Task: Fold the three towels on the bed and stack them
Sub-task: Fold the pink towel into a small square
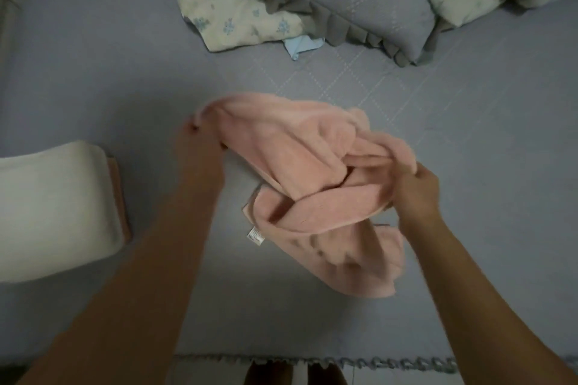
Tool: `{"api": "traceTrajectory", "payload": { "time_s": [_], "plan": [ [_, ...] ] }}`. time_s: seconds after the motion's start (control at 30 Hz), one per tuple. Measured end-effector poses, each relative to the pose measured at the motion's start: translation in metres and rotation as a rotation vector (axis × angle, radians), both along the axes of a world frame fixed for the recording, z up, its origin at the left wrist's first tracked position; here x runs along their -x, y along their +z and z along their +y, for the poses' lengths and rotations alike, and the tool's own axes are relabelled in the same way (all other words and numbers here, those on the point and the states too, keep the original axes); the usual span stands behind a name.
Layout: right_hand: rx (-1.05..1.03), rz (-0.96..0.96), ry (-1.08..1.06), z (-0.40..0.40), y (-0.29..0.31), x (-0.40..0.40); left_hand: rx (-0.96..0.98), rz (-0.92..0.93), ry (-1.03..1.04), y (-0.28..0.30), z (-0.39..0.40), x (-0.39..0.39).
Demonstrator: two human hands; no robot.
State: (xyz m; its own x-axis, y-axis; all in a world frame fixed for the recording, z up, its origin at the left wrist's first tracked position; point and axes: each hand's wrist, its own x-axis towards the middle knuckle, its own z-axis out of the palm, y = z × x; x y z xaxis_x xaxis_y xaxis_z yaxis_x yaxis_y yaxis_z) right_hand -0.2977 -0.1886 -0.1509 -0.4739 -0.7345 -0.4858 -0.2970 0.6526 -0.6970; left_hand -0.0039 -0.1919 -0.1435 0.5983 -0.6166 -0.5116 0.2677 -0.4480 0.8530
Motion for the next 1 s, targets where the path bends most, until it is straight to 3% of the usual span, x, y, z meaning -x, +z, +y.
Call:
{"api": "traceTrajectory", "payload": {
  "time_s": [0.07,0.13,0.27,0.33,0.4,0.5,0.57,0.67,0.77,0.83,0.93,1.0],
  "plan": [
    [0.008,-0.021,-0.071,-0.011,0.003,0.025,0.101,0.019,0.019,0.018,-0.026,-0.031],
    [-0.041,-0.059,-0.088,-0.023,-0.004,0.039,0.071,-0.041,-0.027,0.020,-0.057,-0.046],
    [-0.226,0.061,-0.038,-0.030,-0.038,0.039,-0.223,0.040,-0.282,-0.014,-0.074,-0.021],
    [-0.262,0.157,-0.034,-0.018,-0.044,0.027,-0.411,-0.075,-0.474,-0.045,-0.046,0.002],
    [-0.103,0.273,0.078,0.001,-0.038,0.007,-0.443,-0.235,-0.583,-0.068,0.002,0.024],
    [0.146,0.349,0.334,0.042,-0.025,-0.026,-0.399,-0.215,-0.577,-0.080,0.072,0.051],
    [0.065,0.268,0.493,0.071,-0.022,-0.043,-0.433,-0.186,-0.589,-0.080,0.110,0.061],
    [-0.227,0.122,0.678,0.105,-0.024,-0.052,-0.427,-0.128,-0.552,-0.061,0.150,0.076],
    [-0.404,-0.238,0.698,0.124,-0.020,-0.048,-0.431,-0.068,-0.570,-0.035,0.177,0.097],
    [-0.427,-0.419,0.756,0.131,-0.014,-0.045,-0.443,-0.188,-0.737,-0.025,0.192,0.117],
    [-0.254,-0.328,0.709,0.135,-0.007,-0.030,-0.282,-0.346,-0.943,-0.016,0.209,0.160],
    [-0.130,-0.223,0.554,0.130,0.001,-0.006,-0.102,-0.227,-1.003,-0.008,0.217,0.185]
  ]
}}
